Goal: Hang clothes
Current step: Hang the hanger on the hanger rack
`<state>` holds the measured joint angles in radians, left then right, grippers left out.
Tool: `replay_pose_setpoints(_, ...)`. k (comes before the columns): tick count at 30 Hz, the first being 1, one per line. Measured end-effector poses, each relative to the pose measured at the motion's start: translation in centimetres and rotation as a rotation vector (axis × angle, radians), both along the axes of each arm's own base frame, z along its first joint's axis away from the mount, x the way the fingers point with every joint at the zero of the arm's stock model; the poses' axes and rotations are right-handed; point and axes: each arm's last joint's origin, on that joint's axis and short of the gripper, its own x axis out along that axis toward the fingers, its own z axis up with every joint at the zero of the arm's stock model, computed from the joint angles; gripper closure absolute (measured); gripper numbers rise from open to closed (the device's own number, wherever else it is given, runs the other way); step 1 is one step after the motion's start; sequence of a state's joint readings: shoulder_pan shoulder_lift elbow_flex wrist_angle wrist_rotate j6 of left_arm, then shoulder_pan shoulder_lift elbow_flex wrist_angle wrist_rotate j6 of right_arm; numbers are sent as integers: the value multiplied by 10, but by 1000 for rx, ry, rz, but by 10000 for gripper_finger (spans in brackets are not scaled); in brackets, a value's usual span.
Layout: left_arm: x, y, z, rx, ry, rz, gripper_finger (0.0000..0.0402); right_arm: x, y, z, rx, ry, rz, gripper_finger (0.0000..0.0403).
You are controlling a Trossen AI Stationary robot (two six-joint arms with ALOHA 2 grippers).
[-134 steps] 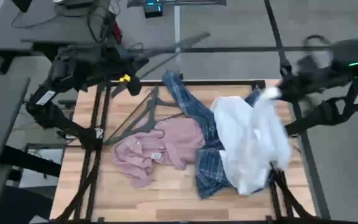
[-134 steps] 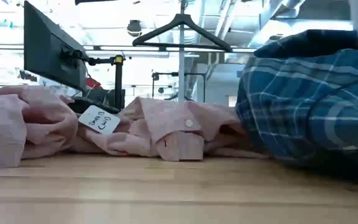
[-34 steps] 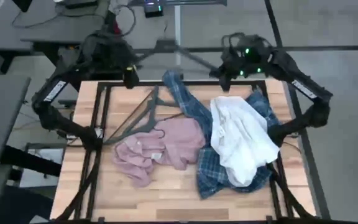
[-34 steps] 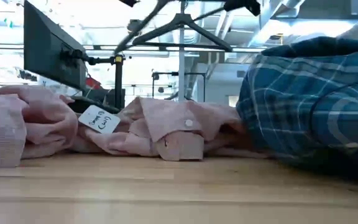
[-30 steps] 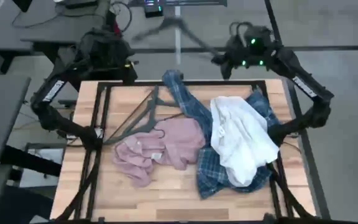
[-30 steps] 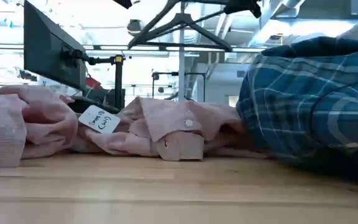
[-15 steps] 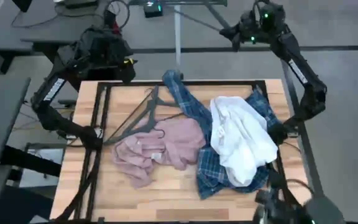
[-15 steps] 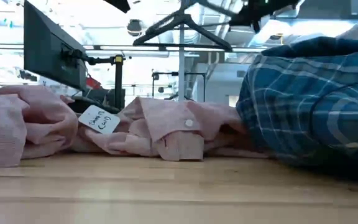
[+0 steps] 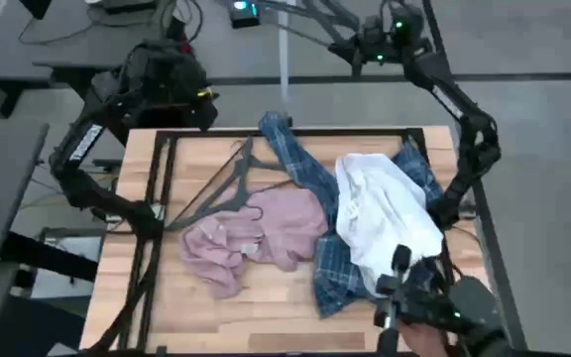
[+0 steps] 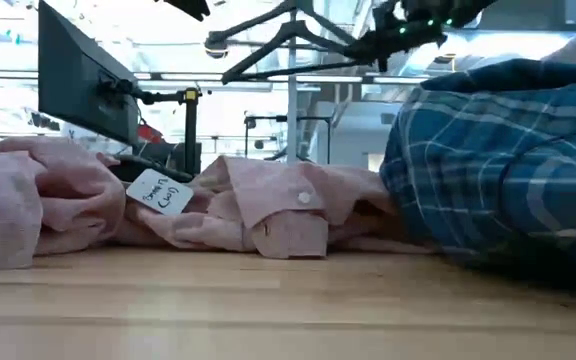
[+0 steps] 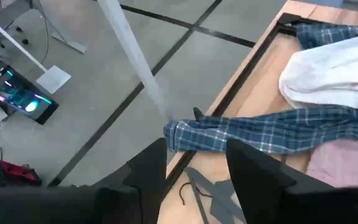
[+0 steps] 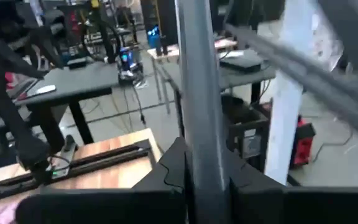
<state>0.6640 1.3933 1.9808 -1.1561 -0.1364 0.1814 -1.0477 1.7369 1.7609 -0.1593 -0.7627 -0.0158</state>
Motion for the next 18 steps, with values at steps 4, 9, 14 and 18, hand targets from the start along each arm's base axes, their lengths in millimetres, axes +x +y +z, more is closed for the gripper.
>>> replay_pose_setpoints(4,0,0,0,-1,-1,3,251,8,-8,-3,-6,-10,5,383)
replay_pose_setpoints(9,0,0,0,-7,-7,10,251,23,-15,-3,-11,-14,29,383)
replay_pose_setpoints(14,0,0,-1,-34,-16,26,251,30,-19,-10,33,-2,16,358)
replay_pose_setpoints(18,-2,-1,-4,-61,1,35,251,22,-21,-14,94,38,-47,316)
